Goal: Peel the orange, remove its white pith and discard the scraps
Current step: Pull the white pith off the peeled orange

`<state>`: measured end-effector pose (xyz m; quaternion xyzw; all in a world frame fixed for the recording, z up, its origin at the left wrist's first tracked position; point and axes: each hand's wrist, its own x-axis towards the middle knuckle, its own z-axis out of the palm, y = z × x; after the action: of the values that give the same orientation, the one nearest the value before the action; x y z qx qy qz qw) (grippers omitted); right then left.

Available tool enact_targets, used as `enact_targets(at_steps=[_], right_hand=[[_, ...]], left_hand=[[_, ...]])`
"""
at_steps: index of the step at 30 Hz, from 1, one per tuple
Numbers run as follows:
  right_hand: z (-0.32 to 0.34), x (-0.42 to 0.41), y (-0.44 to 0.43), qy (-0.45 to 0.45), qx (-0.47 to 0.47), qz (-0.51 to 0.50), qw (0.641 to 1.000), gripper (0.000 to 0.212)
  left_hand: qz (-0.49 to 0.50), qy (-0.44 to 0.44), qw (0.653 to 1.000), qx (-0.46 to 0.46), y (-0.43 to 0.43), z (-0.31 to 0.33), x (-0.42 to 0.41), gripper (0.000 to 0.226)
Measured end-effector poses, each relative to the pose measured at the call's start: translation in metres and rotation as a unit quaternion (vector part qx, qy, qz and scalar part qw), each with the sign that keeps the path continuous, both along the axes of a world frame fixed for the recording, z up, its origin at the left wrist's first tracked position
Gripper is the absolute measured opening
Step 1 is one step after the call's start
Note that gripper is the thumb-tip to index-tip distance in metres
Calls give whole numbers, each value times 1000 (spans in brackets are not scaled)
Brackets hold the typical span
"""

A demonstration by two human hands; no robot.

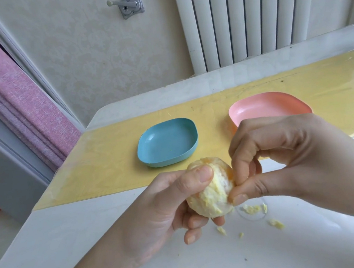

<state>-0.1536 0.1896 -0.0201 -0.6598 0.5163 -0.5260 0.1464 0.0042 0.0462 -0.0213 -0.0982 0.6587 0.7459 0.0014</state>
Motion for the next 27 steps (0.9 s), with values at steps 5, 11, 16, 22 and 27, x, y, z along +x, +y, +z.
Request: enact_targets(at_steps=[5,11,16,22,27], right_hand=[[0,2,1,39,-39,-37,998,18],[-1,1,1,108,-41,-54,992,14],[4,-5,4,147,27,6,989,16],[6,-8,5,197,69,17,978,8],[1,0,8,182,35,-43,982,16]], left_hand=[[2,-1,1000,14,0,2,0,45],[15,-22,1000,0,1,1,0,48],[-3,-73,996,-53,3,1,0,54],[-2,-116,988,-99,4,-3,-1,80],[11,-116,990,-81,3,-2,-1,50]])
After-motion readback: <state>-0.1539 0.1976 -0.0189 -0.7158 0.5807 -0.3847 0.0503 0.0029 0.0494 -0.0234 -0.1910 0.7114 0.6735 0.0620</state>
